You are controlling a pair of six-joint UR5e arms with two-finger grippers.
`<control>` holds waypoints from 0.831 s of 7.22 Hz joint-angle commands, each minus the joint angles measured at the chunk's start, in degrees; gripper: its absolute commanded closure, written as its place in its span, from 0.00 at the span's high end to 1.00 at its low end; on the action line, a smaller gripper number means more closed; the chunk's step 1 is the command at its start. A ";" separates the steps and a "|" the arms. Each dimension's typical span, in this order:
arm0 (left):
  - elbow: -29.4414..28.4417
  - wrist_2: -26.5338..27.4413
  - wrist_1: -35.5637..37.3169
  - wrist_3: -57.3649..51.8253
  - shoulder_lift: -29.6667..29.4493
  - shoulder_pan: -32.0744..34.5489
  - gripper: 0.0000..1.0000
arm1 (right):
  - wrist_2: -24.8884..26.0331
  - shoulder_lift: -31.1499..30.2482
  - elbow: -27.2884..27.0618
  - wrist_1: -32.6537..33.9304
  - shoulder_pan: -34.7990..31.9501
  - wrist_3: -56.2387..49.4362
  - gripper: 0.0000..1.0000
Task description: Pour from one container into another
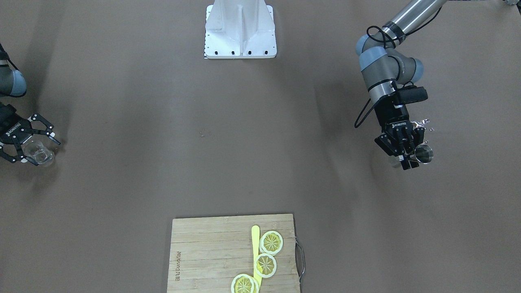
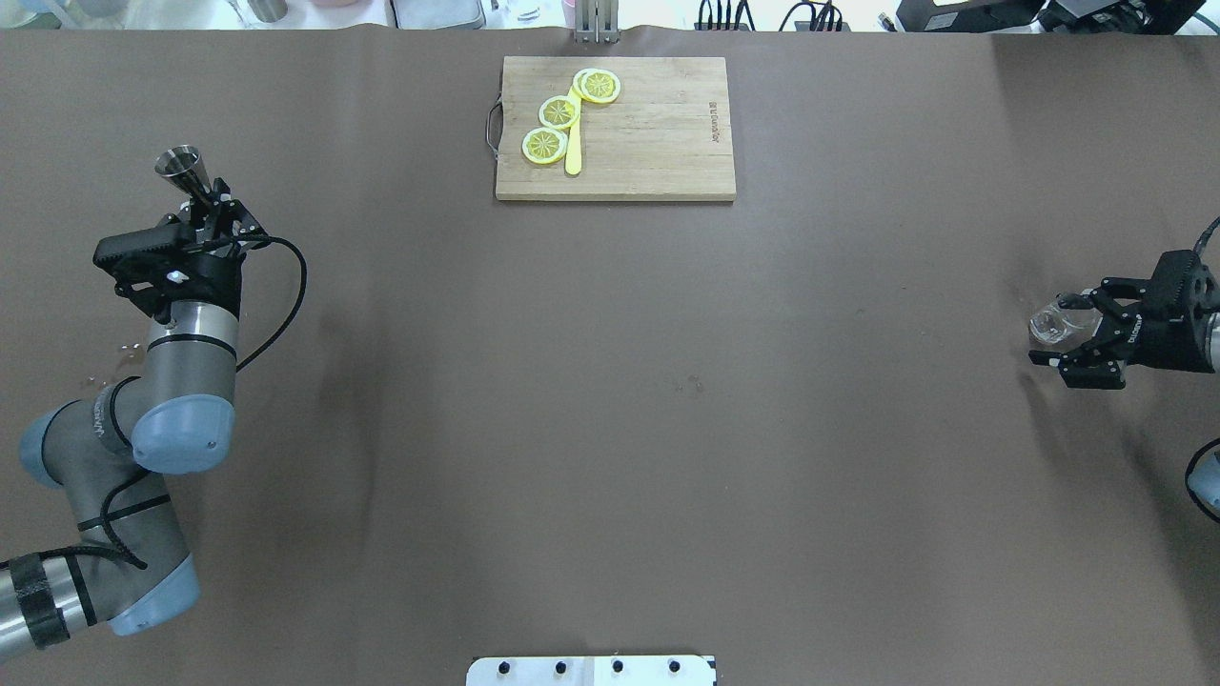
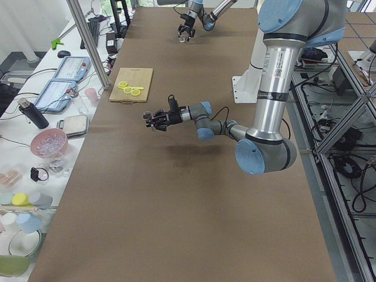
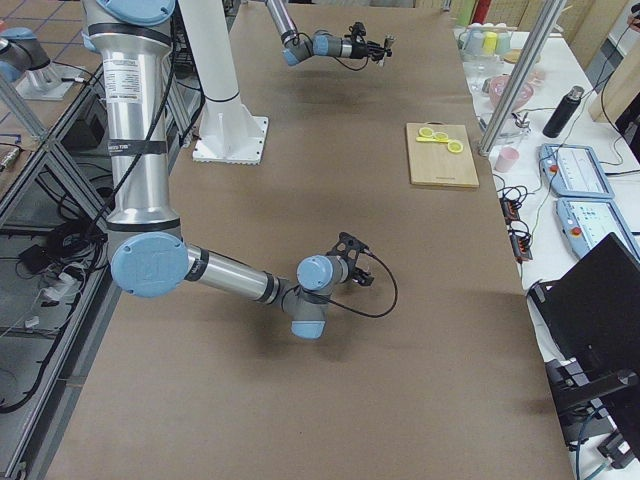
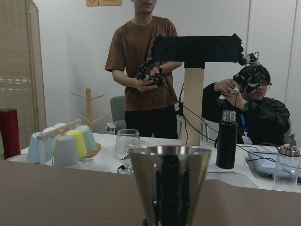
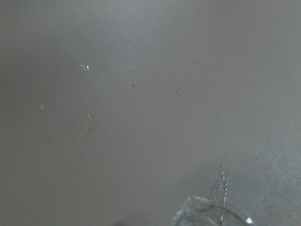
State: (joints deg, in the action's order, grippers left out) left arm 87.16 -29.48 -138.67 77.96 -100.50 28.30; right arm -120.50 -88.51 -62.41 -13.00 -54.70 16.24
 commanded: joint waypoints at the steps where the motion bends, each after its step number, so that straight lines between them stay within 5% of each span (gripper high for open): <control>1: -1.19 0.12 3.05 3.59 -0.40 0.00 0.00 | -0.35 0.00 -0.17 -0.01 -0.05 0.55 1.00; 6: -6.73 0.12 3.06 6.14 -3.04 1.49 0.00 | -1.48 -1.66 -0.26 -0.01 -1.80 0.20 1.00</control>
State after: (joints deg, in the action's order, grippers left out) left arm 81.67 -29.36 -135.62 83.04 -102.98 29.28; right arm -121.33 -89.50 -62.65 -13.02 -55.57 16.53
